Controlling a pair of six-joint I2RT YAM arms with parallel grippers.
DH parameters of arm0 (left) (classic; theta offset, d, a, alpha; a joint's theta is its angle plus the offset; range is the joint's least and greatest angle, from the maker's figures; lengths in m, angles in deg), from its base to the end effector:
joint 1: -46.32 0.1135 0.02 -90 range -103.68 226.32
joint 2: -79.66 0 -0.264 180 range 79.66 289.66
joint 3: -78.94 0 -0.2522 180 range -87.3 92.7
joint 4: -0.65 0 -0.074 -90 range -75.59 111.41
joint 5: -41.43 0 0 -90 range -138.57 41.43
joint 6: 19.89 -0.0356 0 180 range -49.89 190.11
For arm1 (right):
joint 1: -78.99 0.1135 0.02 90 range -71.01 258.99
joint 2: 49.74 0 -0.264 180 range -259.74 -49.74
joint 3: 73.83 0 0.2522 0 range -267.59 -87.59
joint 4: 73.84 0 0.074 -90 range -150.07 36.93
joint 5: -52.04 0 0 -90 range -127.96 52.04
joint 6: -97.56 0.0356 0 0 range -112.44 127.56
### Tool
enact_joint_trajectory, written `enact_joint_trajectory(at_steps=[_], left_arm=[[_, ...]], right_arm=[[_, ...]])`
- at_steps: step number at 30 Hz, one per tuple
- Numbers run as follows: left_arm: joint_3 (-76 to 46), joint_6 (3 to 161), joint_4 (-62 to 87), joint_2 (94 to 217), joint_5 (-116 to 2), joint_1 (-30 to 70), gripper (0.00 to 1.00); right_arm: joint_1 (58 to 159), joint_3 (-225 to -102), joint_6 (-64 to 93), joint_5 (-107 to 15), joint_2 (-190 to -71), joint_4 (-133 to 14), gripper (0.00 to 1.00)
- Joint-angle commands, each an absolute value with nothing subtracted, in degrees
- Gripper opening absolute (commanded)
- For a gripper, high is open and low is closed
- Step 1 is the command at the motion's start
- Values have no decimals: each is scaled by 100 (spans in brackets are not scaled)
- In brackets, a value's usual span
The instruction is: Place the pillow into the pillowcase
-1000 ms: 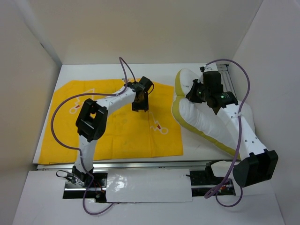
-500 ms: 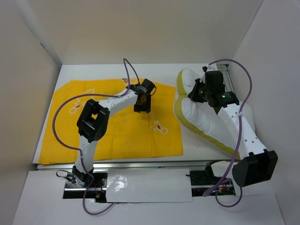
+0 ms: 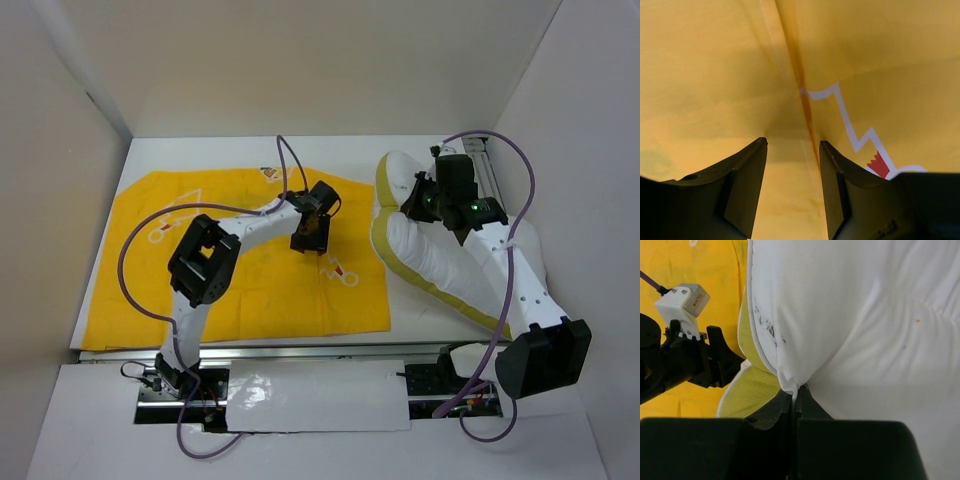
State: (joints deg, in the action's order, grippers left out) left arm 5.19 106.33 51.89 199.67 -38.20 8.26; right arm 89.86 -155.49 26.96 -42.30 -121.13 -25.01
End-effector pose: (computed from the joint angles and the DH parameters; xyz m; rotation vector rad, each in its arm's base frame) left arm 0.3528 -0.2681 0.1833 -0.0109 2.6824 -0.1650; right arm 0.2642 0.0535 0.3404 0.1273 2.2641 0.3681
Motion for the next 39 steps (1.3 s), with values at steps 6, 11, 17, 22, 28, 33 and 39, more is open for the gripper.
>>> enact_joint_trajectory(at_steps=[6, 11, 17, 22, 28, 33, 39], left_arm=[[419, 10702, 5177, 20016, -3776, 774, 59], [419, 10825, 5229, 20069, -3653, 774, 59], [366, 10825, 5160, 20069, -3784, 774, 59], [314, 10825, 5098, 20174, -3837, 774, 58], [314, 10878, 5150, 20174, -3837, 774, 58], [480, 11000, 5326, 20174, -3671, 774, 39], [656, 11001, 5528, 19885, -3557, 774, 23]], right_arm=[[8804, -15474, 2470, -3541, -11943, -2430, 0], [8804, -15474, 2470, -3541, -11943, -2378, 0], [8804, -15474, 2470, -3541, -11891, -2378, 0], [8804, -15474, 2470, -3541, -11891, -2378, 0], [8804, -15474, 2470, -3541, -11891, -2378, 0], [8804, -15474, 2418, -3603, -11891, -2378, 0], [8804, -15413, 2418, -3787, -11943, -2378, 0]])
